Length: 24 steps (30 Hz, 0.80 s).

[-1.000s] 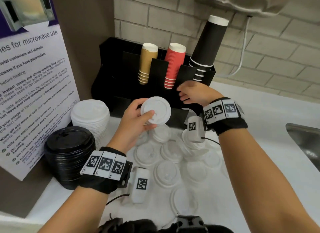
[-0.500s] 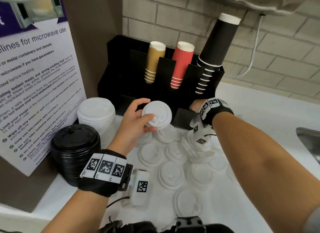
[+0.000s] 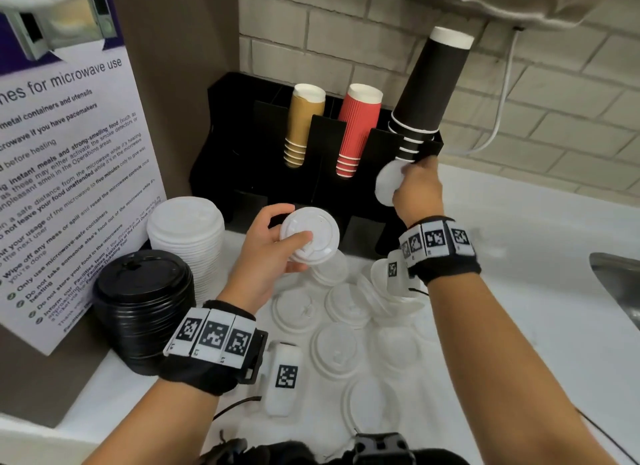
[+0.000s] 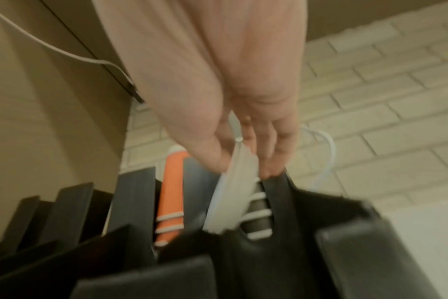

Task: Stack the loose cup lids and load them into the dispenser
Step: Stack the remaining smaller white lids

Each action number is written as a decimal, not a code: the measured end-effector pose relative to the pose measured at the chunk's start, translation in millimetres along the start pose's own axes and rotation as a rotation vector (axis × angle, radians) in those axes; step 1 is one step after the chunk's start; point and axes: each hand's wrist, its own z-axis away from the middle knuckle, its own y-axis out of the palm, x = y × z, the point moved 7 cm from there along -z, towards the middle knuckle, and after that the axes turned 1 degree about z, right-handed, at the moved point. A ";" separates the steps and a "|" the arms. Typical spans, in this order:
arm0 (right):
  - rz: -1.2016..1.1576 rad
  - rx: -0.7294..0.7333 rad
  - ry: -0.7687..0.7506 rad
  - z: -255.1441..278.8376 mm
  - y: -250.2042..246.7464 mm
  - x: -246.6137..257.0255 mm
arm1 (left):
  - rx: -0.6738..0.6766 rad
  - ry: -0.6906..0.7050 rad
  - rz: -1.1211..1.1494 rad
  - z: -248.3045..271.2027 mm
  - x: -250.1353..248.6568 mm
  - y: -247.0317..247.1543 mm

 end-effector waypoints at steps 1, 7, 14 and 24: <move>-0.080 -0.071 -0.068 7.9 -10.3 4.8 | -0.024 -0.006 -0.006 -0.6 1.0 -0.7; -0.388 0.043 -0.461 84.0 -12.8 50.6 | -0.034 -0.097 0.044 -1.2 12.4 6.3; -0.453 0.201 -0.487 128.9 12.6 62.1 | 0.070 -0.120 0.239 7.8 9.9 24.1; -0.525 0.331 -0.409 132.3 23.2 53.1 | 0.153 -0.115 0.007 11.8 1.4 26.9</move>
